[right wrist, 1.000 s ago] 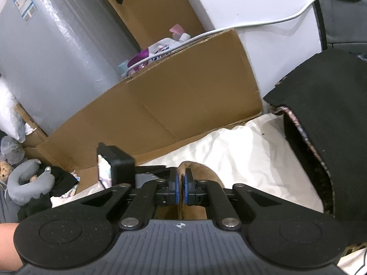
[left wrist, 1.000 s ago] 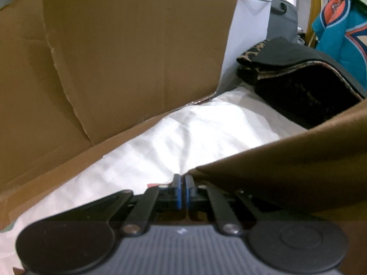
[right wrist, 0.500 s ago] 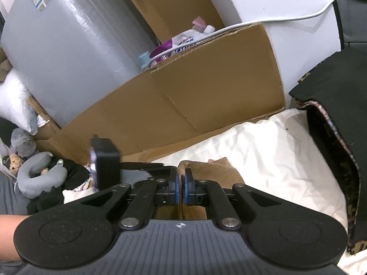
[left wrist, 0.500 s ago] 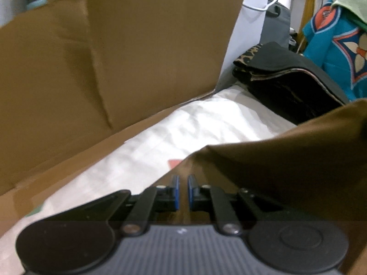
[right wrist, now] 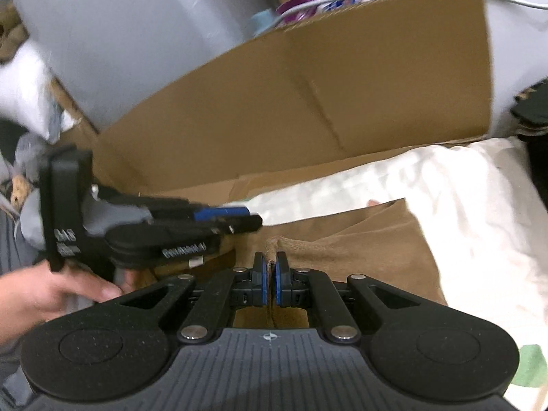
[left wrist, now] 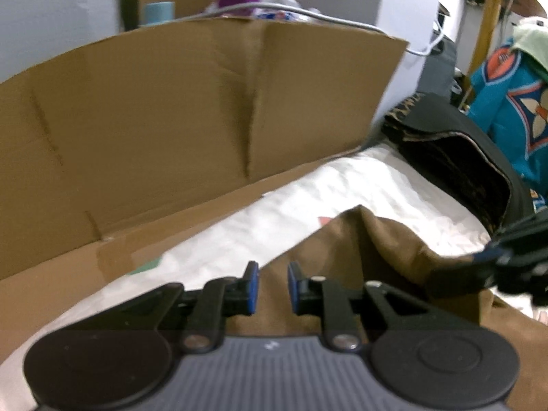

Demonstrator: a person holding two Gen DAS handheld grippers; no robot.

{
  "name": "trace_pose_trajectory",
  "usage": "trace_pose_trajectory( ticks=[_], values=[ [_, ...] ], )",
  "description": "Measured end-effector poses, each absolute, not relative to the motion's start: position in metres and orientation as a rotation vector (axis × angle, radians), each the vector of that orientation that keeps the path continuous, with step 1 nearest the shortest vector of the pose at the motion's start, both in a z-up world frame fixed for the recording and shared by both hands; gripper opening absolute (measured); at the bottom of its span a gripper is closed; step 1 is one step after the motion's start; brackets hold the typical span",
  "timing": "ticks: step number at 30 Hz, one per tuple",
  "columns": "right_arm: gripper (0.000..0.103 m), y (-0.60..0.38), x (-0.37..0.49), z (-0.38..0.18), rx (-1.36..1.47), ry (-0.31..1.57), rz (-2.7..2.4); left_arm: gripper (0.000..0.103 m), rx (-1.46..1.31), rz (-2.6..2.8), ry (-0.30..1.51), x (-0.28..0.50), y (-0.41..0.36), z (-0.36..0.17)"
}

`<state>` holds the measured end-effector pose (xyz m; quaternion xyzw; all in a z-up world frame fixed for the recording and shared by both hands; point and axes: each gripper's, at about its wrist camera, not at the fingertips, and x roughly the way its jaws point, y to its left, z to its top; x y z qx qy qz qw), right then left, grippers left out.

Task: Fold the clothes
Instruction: 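Open both tools to release the shirt edge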

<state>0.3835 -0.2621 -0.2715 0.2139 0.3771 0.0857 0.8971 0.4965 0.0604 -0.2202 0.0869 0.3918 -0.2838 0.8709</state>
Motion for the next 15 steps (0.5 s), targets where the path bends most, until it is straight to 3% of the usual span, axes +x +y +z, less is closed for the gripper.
trace_pose_trajectory(
  ticks=[4, 7, 9, 10, 15],
  values=[
    [0.003, -0.246, 0.393, -0.280, 0.414, 0.808, 0.194, 0.020, 0.161, -0.580, 0.827, 0.497, 0.073, -0.219],
    [0.010, -0.236, 0.395, -0.288, 0.412, 0.841, 0.214, 0.025, 0.147, -0.579, 0.843, 0.499, 0.077, -0.222],
    [0.032, -0.234, 0.393, -0.292, 0.428, 0.858, 0.222, 0.033, 0.147, -0.584, 0.851, 0.499, 0.075, -0.225],
    [0.036, -0.235, 0.390, -0.293, 0.435, 0.851, 0.221, 0.035, 0.146, -0.588, 0.851, 0.499, 0.074, -0.227],
    [0.038, -0.251, 0.373, -0.291, 0.442, 0.836, 0.176, 0.037, 0.136, -0.615, 0.868, 0.501, 0.062, -0.236]
  ],
)
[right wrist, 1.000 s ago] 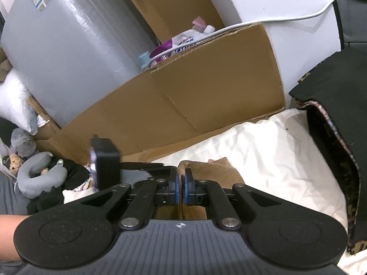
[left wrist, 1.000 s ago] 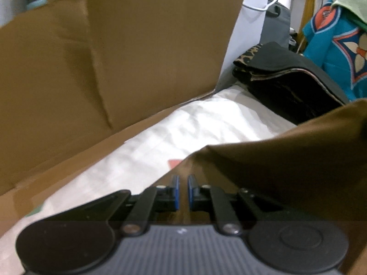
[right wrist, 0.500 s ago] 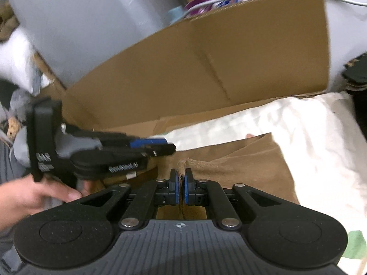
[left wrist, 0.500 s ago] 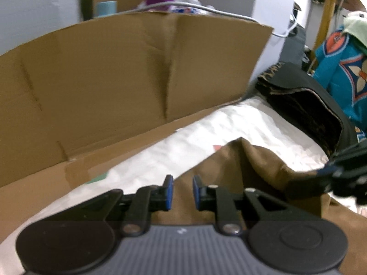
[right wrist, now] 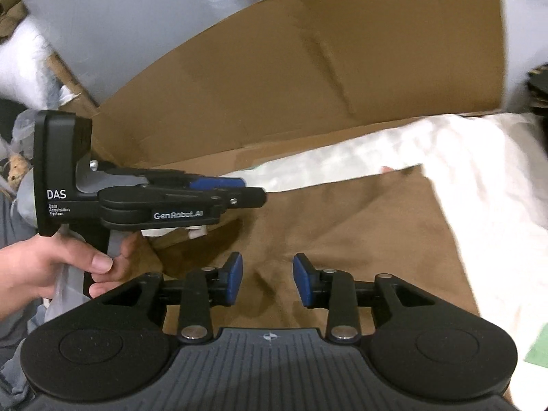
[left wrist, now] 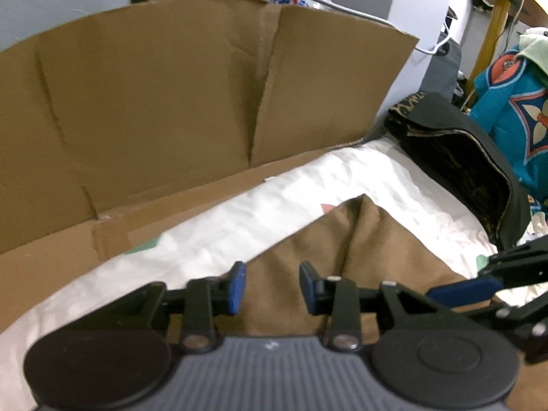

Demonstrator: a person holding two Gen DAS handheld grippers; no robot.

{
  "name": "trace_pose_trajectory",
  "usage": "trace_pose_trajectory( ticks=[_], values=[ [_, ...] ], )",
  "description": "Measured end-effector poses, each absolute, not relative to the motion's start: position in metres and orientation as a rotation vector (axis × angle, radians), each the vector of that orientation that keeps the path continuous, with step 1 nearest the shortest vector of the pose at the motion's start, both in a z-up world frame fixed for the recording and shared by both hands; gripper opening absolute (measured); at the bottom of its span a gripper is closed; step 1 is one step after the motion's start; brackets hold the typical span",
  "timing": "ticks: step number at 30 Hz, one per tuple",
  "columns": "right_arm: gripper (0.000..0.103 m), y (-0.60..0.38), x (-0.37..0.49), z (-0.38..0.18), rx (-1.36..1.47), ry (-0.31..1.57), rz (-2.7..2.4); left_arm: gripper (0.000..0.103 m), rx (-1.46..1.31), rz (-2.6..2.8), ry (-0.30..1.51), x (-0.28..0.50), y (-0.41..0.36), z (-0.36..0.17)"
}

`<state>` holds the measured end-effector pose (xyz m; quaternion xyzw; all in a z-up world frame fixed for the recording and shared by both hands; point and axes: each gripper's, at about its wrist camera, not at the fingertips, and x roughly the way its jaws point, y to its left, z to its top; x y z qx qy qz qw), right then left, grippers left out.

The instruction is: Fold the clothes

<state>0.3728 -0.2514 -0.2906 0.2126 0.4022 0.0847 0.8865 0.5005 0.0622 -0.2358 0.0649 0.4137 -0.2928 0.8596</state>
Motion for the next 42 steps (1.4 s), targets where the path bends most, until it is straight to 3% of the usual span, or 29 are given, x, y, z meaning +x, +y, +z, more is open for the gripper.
trace_pose_trajectory(
  ticks=[20, 29, 34, 39, 42],
  values=[
    [0.038, -0.369, 0.254, -0.333, 0.441, 0.854, -0.134, 0.035, 0.093, -0.744, 0.911, 0.535, -0.041, -0.266],
    [0.038, -0.361, 0.245, -0.347, 0.361, 0.889, -0.047, 0.034, -0.016, -0.749, 1.027, 0.555, -0.049, -0.285],
    [0.038, -0.346, 0.253, -0.346, 0.291, 0.896, -0.011, 0.028, -0.061, -0.771, 1.059, 0.562, -0.054, -0.284],
    [0.038, -0.343, 0.261, -0.354, 0.262, 0.905, -0.057, 0.006, -0.092, -0.763, 1.093, 0.565, -0.054, -0.290],
    [0.035, -0.348, 0.262, -0.356, 0.268, 0.909, -0.097, 0.003, -0.057, -0.775, 1.056, 0.561, -0.053, -0.286]
  ],
)
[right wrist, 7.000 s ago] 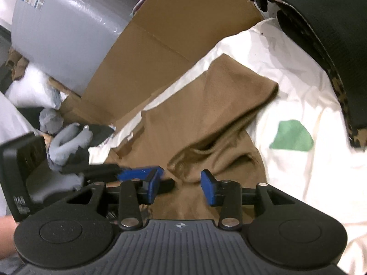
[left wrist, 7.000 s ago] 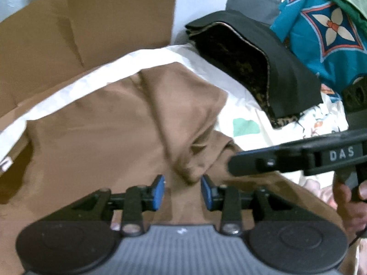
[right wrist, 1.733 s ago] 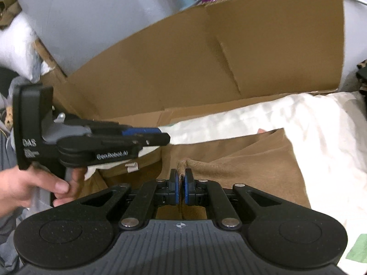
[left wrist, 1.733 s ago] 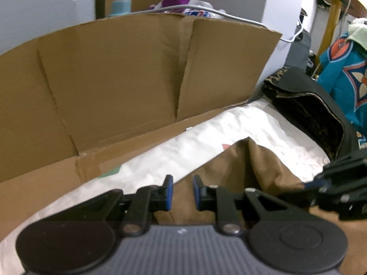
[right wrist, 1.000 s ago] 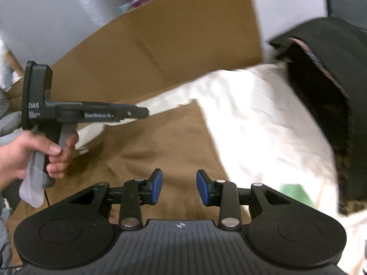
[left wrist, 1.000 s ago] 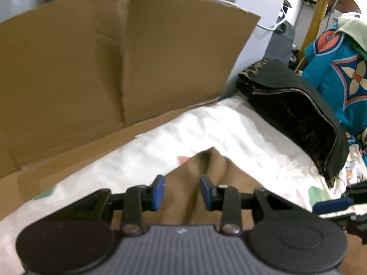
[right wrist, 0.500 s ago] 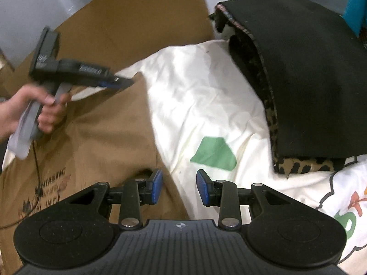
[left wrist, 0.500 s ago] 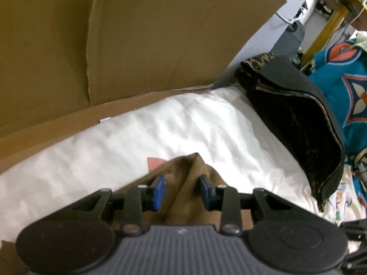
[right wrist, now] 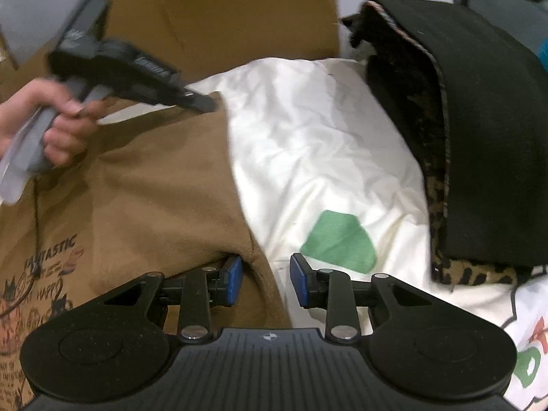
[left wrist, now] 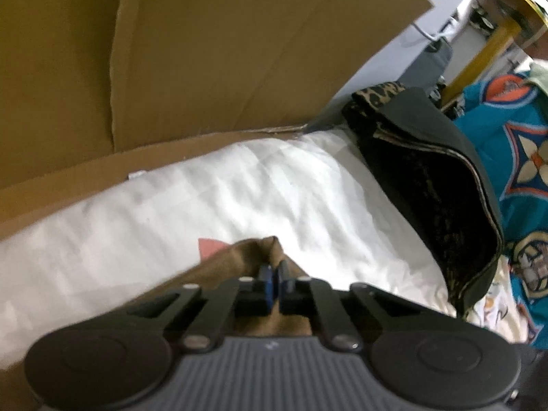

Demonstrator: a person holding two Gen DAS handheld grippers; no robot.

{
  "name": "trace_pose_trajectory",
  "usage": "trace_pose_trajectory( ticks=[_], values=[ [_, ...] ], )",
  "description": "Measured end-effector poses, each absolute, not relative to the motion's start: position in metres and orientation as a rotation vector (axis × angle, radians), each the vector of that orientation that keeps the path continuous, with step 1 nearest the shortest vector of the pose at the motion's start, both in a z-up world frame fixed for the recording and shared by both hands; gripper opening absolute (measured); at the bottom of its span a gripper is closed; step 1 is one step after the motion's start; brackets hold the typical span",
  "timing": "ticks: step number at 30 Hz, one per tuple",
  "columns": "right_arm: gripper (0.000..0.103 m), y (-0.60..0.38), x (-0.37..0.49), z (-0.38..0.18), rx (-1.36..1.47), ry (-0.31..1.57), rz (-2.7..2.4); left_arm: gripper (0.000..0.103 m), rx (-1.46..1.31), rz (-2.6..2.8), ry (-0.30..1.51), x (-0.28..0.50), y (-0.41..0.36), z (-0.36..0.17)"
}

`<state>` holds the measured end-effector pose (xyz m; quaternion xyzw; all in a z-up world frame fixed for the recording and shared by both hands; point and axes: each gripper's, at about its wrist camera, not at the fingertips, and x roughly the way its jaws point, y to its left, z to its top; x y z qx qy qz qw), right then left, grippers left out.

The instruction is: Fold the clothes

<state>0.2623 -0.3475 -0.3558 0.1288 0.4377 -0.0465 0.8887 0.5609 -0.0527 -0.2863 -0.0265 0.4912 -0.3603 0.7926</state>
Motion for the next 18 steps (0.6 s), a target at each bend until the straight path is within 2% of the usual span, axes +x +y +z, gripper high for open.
trace_pose_trajectory(
  ticks=[6, 8, 13, 15, 18],
  values=[
    [0.033, -0.356, 0.258, -0.356, 0.302, 0.911, -0.161, 0.002, -0.035, -0.770, 1.013, 0.560, -0.050, -0.285],
    [0.028, -0.358, 0.258, -0.357, 0.314, 0.916, -0.182, 0.002, -0.020, -0.772, 1.001, 0.560, -0.051, -0.288],
    [0.027, -0.360, 0.254, -0.356, 0.339, 0.927, -0.194, 0.003, 0.021, -0.788, 0.972, 0.555, -0.053, -0.298],
    [0.021, -0.359, 0.253, -0.350, 0.326, 0.928, -0.188, 0.003, 0.039, -0.805, 0.961, 0.554, -0.052, -0.296],
    [0.021, -0.357, 0.250, -0.341, 0.314, 0.908, -0.174, 0.003, 0.016, -0.817, 0.975, 0.556, -0.049, -0.292]
  ],
)
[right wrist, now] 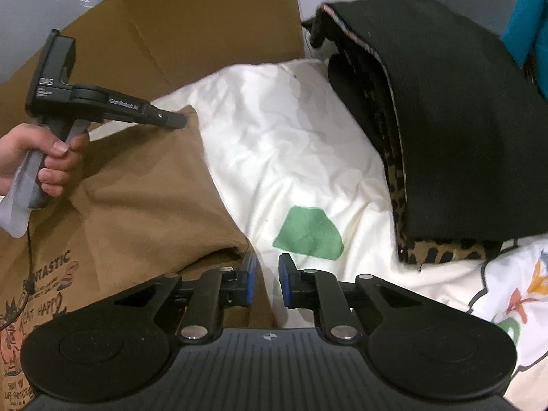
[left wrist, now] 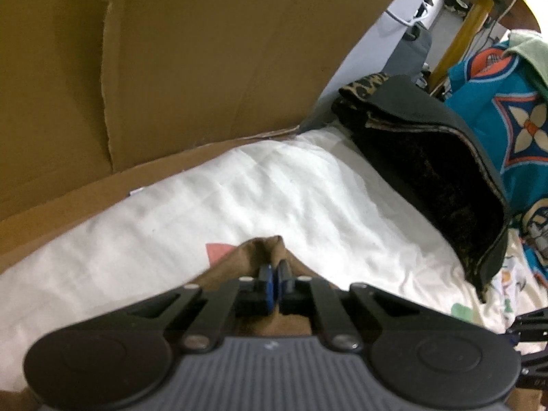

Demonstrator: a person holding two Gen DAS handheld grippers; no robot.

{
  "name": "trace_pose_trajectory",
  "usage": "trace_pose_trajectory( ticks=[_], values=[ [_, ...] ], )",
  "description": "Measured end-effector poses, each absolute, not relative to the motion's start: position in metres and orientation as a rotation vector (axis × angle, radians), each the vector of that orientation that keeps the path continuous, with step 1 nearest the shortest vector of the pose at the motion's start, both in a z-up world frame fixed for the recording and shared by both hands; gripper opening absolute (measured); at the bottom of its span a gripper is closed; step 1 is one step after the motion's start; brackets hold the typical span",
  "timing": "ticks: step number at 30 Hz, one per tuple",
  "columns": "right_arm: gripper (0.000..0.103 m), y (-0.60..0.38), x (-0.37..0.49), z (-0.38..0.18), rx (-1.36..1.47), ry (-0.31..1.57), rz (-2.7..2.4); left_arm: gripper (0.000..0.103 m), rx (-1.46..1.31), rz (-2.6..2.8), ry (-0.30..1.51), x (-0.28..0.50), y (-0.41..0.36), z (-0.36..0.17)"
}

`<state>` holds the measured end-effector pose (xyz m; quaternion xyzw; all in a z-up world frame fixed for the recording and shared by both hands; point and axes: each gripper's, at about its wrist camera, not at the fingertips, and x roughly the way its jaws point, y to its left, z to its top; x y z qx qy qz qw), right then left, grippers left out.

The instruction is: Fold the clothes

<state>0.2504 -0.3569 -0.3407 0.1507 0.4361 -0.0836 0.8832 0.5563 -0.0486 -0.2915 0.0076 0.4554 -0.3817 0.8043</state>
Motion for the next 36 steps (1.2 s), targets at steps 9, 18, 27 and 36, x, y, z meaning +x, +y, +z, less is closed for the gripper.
trace_pose_trajectory(
  ticks=[9, 18, 27, 36],
  values=[
    [0.021, -0.352, 0.264, -0.332, 0.408, 0.846, -0.135, 0.005, 0.045, -0.784, 0.946, 0.554, -0.053, -0.298],
    [0.018, -0.347, 0.270, -0.354, 0.417, 0.875, -0.193, 0.006, 0.047, -0.768, 0.940, 0.552, -0.051, -0.294],
    [0.018, -0.348, 0.260, -0.333, 0.394, 0.817, -0.181, 0.012, 0.086, -0.767, 0.830, 0.544, -0.050, -0.254],
    [0.018, -0.334, 0.287, -0.331, 0.454, 0.792, -0.123, 0.010, 0.247, -0.801, 0.876, 0.530, -0.082, -0.275]
  ],
)
